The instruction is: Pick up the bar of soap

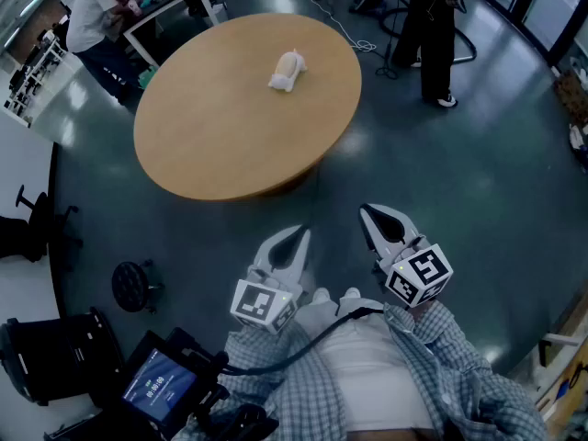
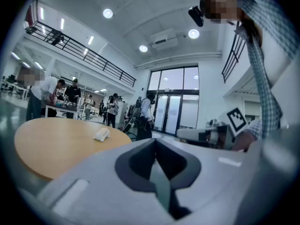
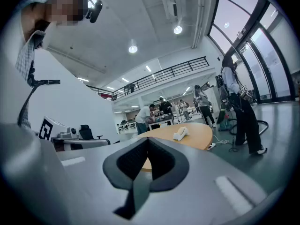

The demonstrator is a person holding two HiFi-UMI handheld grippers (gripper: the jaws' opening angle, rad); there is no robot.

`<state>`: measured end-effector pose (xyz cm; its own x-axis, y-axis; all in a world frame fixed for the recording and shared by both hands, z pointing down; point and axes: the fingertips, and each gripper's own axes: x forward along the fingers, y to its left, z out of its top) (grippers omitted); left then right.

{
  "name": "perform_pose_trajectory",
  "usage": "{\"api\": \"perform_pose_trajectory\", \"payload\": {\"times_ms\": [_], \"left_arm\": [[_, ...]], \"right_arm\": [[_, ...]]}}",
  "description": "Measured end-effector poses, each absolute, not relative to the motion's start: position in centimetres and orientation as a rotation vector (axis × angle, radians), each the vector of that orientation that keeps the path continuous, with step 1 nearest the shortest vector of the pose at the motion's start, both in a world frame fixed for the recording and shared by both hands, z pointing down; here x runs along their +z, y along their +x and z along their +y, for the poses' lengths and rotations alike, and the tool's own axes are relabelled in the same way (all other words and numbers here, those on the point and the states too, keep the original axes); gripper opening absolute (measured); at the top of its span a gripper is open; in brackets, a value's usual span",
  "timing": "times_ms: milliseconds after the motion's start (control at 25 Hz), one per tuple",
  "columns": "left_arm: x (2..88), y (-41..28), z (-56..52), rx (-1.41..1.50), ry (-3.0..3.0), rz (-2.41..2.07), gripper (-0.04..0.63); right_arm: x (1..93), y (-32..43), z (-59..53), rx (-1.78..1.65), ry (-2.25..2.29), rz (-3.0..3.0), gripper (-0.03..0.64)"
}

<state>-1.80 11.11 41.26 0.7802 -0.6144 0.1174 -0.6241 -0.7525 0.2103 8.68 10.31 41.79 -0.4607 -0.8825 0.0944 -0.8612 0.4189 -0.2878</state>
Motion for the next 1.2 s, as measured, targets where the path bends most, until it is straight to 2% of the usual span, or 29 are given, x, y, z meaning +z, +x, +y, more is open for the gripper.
{"api": "perform_pose_trajectory", "payload": {"times_ms": [1200], "left_arm": [[40.2,-2.6,9.9,0.05,2.754,-1.027,-0.002]], "right_arm": [[41.2,9.2,9.5,-0.469,-1.576,2.568,0.002]]}}
